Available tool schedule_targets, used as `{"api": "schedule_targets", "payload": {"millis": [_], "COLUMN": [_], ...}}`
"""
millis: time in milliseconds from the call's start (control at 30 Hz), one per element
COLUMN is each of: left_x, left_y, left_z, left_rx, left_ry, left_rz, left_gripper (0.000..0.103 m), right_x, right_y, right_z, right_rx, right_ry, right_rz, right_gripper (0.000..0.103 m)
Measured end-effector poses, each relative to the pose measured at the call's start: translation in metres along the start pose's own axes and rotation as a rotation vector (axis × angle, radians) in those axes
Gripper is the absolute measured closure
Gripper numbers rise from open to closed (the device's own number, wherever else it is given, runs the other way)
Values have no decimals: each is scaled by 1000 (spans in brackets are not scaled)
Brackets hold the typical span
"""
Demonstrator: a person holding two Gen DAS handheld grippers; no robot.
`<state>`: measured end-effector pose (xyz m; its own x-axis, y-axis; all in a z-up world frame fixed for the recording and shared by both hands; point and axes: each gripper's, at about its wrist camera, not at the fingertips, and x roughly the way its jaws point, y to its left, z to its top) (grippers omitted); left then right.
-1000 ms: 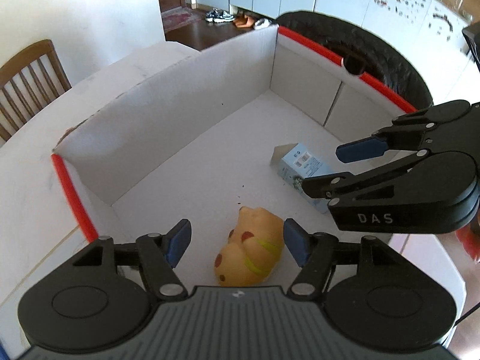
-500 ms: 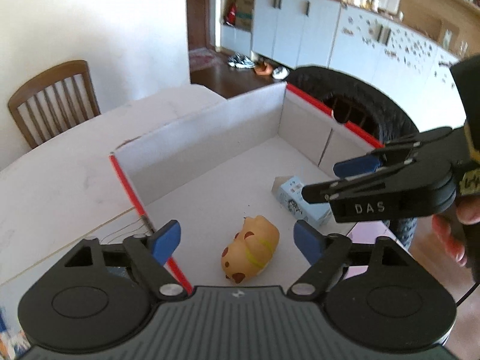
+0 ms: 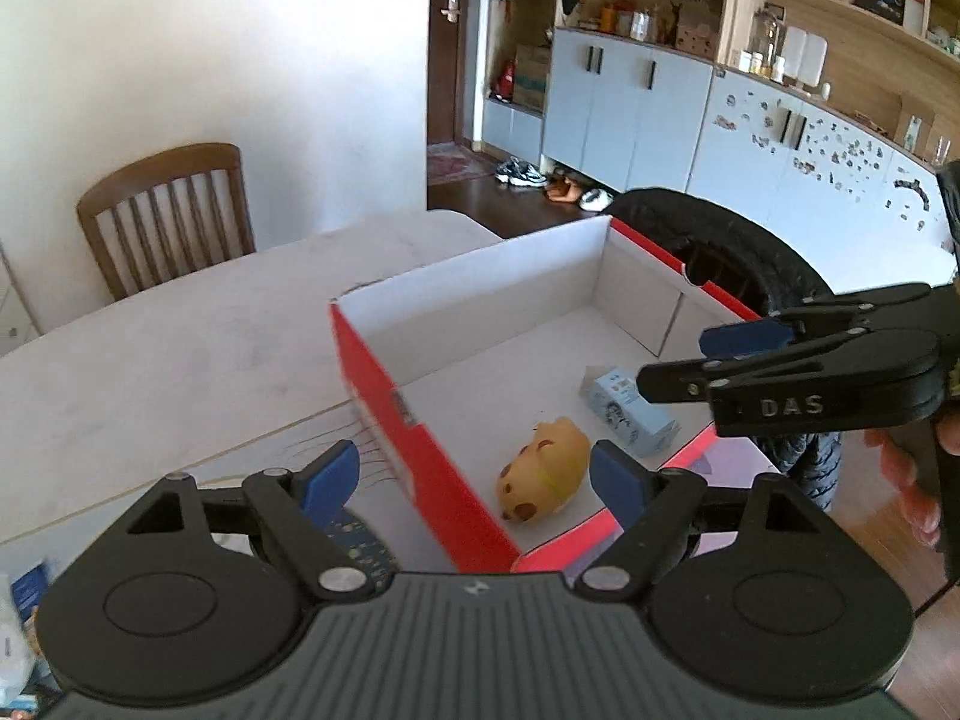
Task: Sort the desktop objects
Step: 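Withdraw both tools from the box back over the snack pile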
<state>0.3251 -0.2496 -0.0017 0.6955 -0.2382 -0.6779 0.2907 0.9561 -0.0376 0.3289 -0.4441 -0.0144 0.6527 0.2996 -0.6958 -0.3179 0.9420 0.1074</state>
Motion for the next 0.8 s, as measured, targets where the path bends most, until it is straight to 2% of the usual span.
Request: {"api": "schedule_targets", "payload": {"millis": [100, 167, 300, 400, 467, 567, 667, 800], "left_x": [-14, -23, -43, -60, -69, -81, -90, -105], "left_y": [10, 17, 35, 49, 60, 75, 88, 108], "left_z": [-6, -12, -24, -36, -44, -56, -68, -88], "left_rx": [-14, -26, -46, -51, -70, -93, -102, -92], "left_ry": [-20, -32, -68, -95, -103, -123, -135, -192], "left_rz": [8, 15, 30, 60, 68, 86, 97, 114], "left_gripper": [19, 19, 19, 19, 14, 1, 0, 0], "right_x": [-10, -17, -26, -32, -34, -33, -31, -30], "right_y": [12, 22, 42, 61, 75, 95, 114, 140], "right_z": [-3, -6, -12, -17, -20, -23, -27, -34], "right_rx": [6, -1, -14, -39, -55, -63, -54, -64], "right_ry": [-19, -39, -69, -94, -101, -102, -105, -121], "right_rz": [5, -2, -4, -4, 11, 30, 44, 37], "right_gripper": [44, 38, 36, 30, 26, 23, 21, 19]}}
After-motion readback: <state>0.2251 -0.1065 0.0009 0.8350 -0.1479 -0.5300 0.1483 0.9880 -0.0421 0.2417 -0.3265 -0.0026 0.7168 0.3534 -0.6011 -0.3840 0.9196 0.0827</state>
